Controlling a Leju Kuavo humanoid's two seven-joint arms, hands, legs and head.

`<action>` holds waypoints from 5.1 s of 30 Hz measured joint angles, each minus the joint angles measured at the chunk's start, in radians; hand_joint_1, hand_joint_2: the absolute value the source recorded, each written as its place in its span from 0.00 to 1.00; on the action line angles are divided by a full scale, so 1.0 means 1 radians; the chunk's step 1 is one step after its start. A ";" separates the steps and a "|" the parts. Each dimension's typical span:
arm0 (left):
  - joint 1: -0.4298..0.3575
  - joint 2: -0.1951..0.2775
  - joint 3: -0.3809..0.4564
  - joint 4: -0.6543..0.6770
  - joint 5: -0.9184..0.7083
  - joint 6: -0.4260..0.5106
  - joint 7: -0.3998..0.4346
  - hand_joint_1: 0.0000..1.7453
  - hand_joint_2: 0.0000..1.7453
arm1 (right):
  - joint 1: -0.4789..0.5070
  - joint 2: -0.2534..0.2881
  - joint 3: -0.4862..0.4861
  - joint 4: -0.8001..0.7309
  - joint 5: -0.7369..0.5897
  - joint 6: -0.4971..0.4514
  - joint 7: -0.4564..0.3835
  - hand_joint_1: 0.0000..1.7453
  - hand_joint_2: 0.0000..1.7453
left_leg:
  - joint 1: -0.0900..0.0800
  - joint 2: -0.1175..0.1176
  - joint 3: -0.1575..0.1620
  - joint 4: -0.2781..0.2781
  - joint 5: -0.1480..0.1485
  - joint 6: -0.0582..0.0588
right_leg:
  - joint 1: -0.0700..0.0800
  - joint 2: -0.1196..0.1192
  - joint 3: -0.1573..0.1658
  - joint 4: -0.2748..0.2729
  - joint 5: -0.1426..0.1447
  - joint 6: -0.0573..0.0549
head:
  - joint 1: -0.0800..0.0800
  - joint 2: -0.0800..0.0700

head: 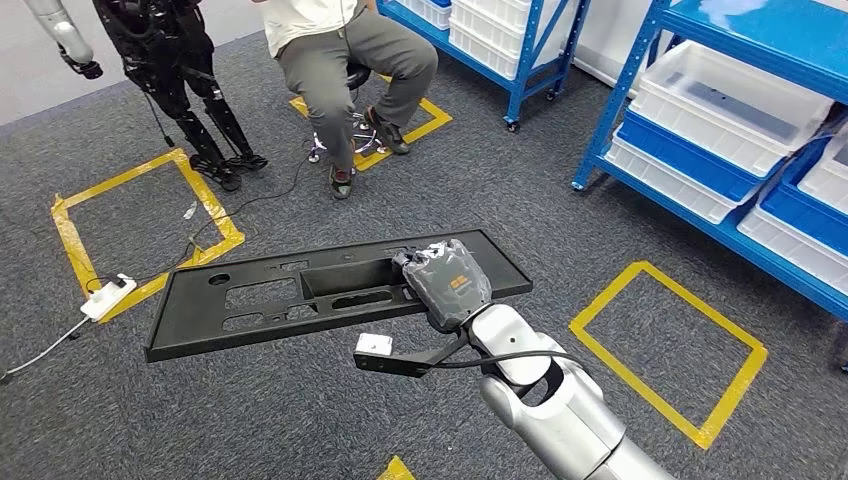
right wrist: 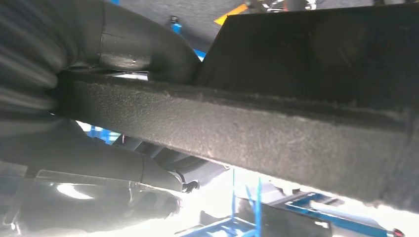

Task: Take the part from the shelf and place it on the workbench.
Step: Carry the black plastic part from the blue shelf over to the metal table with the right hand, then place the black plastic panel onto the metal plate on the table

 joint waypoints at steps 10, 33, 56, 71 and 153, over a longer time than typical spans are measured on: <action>0.007 -0.002 0.000 0.000 -0.020 -0.003 0.001 0.00 1.00 | -0.005 0.003 0.000 -0.003 0.001 0.002 0.005 0.99 1.00 | 0.003 0.015 -0.057 0.105 -0.054 -0.041 | -0.010 0.000 0.123 -0.249 0.105 -0.030 | -0.005 0.000; -0.004 -0.008 0.000 0.000 -0.089 -0.115 0.323 0.00 1.00 | 0.000 0.007 0.003 -0.006 0.004 0.029 0.006 0.99 1.00 | 0.002 -0.036 -0.014 0.013 0.003 -0.011 | 0.000 0.032 0.063 -0.165 0.073 0.022 | 0.006 0.000; -0.002 0.004 0.000 0.000 -0.114 -0.124 0.337 0.00 1.00 | -0.013 0.014 -0.006 -0.003 0.003 0.033 0.013 0.99 1.00 | 0.001 0.053 -0.005 0.004 0.002 -0.006 | 0.013 -0.027 0.065 -0.125 0.033 -0.022 | 0.005 0.000; 0.004 0.003 0.008 0.000 -0.110 -0.125 0.339 0.00 1.00 | -0.025 0.033 -0.006 0.010 -0.001 0.036 0.015 0.99 1.00 | 0.011 0.006 -0.058 0.112 -0.062 -0.050 | -0.010 0.003 0.092 -0.226 0.115 -0.032 | 0.002 0.000; -0.006 0.001 0.043 0.002 -0.156 -0.084 0.328 0.00 1.00 | -0.081 0.010 0.034 0.064 -0.073 0.025 -0.003 0.99 1.00 | 0.001 -0.008 0.003 0.020 -0.015 0.004 | 0.001 0.000 -0.034 0.006 0.031 0.008 | 0.005 0.000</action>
